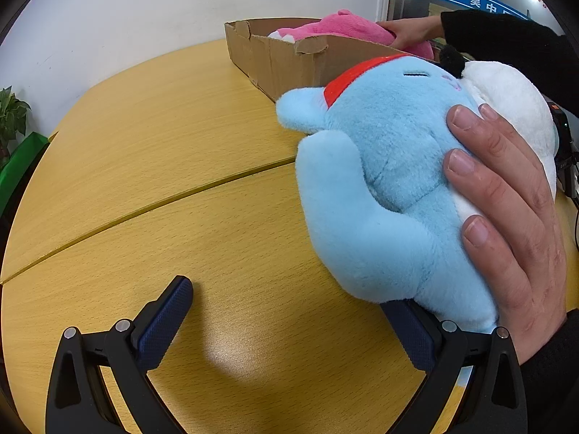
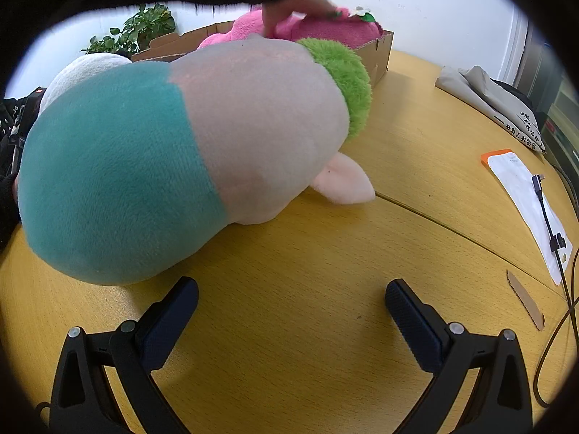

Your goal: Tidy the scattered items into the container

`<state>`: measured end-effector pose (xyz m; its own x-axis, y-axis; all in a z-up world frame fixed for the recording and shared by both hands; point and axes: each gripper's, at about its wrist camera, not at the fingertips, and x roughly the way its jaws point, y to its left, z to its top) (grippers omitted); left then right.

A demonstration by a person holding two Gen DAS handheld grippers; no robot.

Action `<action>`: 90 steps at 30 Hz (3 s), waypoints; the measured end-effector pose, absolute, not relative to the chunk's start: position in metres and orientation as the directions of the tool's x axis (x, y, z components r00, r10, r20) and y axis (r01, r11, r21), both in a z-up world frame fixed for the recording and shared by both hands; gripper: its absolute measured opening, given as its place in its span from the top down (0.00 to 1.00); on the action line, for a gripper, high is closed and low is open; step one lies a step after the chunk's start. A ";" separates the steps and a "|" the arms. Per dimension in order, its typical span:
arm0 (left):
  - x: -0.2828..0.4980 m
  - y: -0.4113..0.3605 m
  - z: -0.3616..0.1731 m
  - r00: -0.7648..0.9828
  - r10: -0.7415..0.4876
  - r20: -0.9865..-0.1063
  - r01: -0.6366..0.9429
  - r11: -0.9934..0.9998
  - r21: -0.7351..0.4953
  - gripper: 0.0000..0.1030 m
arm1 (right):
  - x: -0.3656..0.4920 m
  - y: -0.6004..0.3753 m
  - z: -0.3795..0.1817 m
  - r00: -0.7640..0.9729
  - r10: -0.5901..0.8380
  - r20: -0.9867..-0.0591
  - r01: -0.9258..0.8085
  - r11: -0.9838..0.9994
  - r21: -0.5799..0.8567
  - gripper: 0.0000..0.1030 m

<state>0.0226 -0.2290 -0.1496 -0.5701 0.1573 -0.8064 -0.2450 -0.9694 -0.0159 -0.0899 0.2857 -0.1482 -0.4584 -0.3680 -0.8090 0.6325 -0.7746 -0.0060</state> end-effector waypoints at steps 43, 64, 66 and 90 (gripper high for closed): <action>0.023 -0.229 -0.149 -0.572 0.151 -0.806 -0.233 -0.972 -0.016 0.00 | -0.090 0.286 -0.149 -0.458 -0.368 -0.809 0.633 -0.774 -0.006 0.00; 0.048 -0.233 -0.145 -0.562 0.057 -0.825 -0.079 -0.997 -0.015 0.00 | -0.028 0.277 -0.147 -0.548 -0.214 -0.808 0.368 -0.930 -0.003 0.00; 0.065 -0.240 -0.143 -0.551 0.013 -0.835 -0.014 -1.000 -0.006 0.00 | -0.016 0.282 -0.147 -0.562 -0.178 -0.808 0.307 -0.952 -0.004 0.00; 0.154 -0.040 0.023 -0.825 -0.001 -0.565 0.067 -0.993 -0.096 0.00 | 0.056 0.192 0.000 -0.754 -0.320 -0.573 0.324 -0.941 0.099 0.00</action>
<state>0.1538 -0.0405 0.0229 -0.8252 -0.0012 -0.5649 0.0674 -0.9931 -0.0964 0.0556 0.1923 0.0000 -0.7541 -0.3203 -0.5733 0.3242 -0.9408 0.0993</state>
